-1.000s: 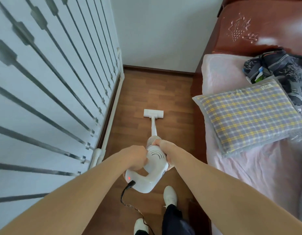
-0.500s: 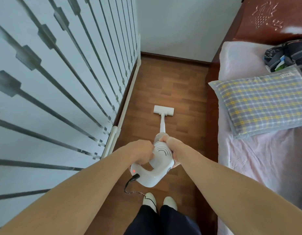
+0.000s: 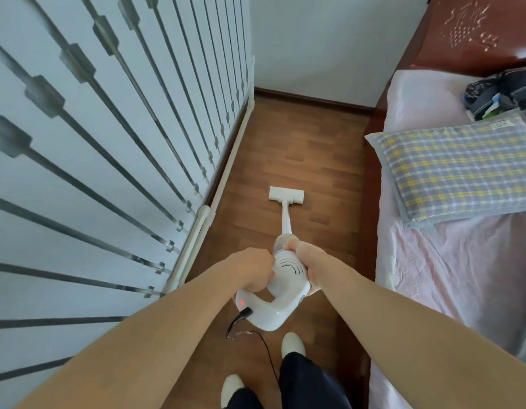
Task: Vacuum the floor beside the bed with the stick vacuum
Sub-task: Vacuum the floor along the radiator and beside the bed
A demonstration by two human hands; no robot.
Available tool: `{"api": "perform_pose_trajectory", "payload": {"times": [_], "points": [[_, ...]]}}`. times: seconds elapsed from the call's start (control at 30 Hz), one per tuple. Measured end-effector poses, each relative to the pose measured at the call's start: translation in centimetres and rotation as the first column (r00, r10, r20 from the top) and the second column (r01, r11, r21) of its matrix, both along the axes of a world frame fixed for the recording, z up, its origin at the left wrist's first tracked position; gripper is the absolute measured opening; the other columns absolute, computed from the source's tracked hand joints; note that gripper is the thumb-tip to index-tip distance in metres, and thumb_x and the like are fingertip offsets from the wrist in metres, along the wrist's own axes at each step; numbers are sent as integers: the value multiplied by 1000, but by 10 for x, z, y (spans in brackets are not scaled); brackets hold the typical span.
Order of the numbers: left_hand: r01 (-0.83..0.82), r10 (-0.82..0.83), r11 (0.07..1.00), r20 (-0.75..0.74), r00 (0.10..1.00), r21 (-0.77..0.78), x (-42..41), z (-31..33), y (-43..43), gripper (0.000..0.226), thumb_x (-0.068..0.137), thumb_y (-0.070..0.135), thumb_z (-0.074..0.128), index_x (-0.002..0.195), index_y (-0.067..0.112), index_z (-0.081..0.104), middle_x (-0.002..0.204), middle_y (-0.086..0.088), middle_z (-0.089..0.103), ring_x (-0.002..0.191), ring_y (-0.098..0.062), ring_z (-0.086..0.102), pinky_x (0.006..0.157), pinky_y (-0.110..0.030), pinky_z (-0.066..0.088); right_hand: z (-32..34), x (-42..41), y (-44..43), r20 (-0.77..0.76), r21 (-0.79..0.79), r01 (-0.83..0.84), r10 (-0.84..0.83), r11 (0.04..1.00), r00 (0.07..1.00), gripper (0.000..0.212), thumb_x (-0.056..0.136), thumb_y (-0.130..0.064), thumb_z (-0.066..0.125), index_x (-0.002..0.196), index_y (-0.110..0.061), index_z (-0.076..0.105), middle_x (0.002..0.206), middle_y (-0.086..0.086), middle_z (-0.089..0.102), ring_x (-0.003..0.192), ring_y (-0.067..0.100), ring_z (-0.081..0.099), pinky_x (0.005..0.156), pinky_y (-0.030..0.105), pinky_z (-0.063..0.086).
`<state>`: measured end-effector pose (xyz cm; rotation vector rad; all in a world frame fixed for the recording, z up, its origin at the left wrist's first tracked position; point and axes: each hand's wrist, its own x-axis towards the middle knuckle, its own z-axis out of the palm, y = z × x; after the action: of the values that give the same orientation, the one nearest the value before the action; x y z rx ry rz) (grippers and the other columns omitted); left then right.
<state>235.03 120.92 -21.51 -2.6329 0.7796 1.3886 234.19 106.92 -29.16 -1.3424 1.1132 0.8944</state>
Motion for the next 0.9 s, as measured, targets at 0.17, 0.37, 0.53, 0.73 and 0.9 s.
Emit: {"api": "perform_pose_trajectory", "payload": {"times": [0.17,0.37,0.53,0.73,0.9], "points": [[-5,4,999,-31,1000,-46,-30,-1,20,28,102,19,41,122,8,56,110,-10,62,91,-23,60,74,-29,50,1,-33,17,-34,-20,11,-11,1000,999,41,88,-38,65,119,-11,63,102,15,75,84,36,70,90,52,58],[18,-19,998,-17,1000,-65,-91,2,74,32,99,23,45,126,12,57,101,-2,52,89,-18,47,83,-30,43,-12,-112,81,-38,27,175,-174,984,984,44,86,-37,67,122,-12,65,91,13,73,69,31,69,71,43,59],[157,-159,987,-93,983,-24,-118,6,88,28,98,17,42,122,12,56,98,-7,54,78,-21,49,59,-26,35,-7,-157,97,-37,32,279,-278,960,960,45,85,-37,68,123,-15,66,101,12,76,78,33,70,73,45,59],[220,-220,975,-50,974,-16,-147,7,60,25,100,15,40,116,7,57,74,1,42,67,-17,42,49,-24,28,-1,-192,70,-56,6,313,-312,950,948,43,89,-40,67,122,-12,66,94,13,72,84,34,68,88,49,56],[139,-140,990,-45,989,-20,-153,1,40,31,100,18,39,127,11,55,94,-5,53,69,-19,47,48,-24,29,-6,-187,49,-49,-16,298,-298,955,953,42,87,-38,68,119,-11,67,94,13,74,85,35,69,97,52,56]]}}
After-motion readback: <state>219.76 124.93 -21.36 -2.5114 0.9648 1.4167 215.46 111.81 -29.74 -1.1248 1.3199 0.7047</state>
